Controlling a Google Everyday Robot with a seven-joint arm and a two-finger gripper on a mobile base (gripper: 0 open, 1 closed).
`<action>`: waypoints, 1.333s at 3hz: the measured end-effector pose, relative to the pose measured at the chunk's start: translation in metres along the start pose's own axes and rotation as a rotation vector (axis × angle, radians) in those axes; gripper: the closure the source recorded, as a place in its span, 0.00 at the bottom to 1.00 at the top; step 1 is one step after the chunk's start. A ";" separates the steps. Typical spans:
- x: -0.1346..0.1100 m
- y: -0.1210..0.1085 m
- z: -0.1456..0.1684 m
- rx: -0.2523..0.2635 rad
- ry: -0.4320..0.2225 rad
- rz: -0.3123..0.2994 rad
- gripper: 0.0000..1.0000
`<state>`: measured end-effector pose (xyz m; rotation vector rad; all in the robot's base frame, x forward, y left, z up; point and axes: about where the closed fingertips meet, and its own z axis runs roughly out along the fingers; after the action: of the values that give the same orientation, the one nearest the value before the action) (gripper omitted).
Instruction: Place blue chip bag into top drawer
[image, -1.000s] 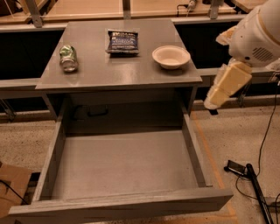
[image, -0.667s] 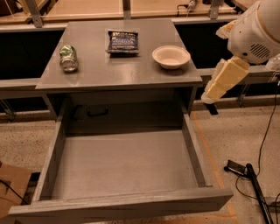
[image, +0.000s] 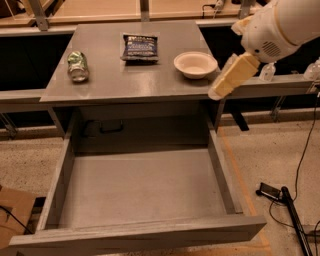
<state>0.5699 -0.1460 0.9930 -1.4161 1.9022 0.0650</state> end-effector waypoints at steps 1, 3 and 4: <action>-0.039 -0.048 0.044 0.022 -0.149 0.027 0.00; -0.090 -0.098 0.115 0.013 -0.291 0.087 0.00; -0.089 -0.097 0.146 0.017 -0.322 0.141 0.00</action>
Offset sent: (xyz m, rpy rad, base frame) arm 0.2385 0.1423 0.0068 0.4482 -0.0744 0.0427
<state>0.7380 -0.0458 0.9767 -1.1782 1.7250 0.3240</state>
